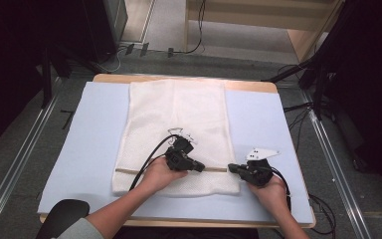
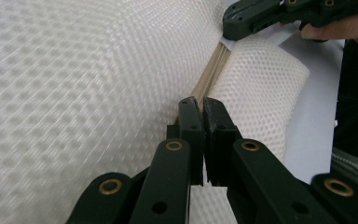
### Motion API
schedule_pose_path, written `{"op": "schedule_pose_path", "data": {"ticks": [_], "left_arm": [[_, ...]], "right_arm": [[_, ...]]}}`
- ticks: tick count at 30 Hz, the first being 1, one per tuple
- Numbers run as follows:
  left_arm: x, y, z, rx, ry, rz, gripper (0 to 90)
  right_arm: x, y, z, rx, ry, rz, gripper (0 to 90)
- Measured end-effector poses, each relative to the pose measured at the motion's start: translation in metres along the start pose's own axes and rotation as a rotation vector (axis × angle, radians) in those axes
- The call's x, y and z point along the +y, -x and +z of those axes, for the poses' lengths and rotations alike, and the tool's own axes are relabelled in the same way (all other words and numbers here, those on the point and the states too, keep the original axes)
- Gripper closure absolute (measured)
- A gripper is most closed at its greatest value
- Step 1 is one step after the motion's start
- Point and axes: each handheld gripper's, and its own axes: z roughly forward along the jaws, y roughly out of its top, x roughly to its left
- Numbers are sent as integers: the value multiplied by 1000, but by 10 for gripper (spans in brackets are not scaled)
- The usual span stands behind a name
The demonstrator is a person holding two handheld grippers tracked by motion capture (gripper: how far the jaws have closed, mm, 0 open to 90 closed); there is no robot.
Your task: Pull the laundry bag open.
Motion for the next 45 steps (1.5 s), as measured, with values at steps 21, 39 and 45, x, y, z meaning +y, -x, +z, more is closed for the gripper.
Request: {"op": "schedule_pose_path", "data": {"ticks": [21, 39, 45], "left_arm": [[-22, -18, -41, 1, -11, -36, 893], [-94, -61, -132, 96, 56, -131, 893], [-121, -71, -157, 98, 86, -171, 892]], "right_arm": [[1, 2, 0, 10, -5, 33, 900], [4, 6, 0, 40, -28, 0, 900], [5, 9, 0, 54, -37, -2, 900]]}}
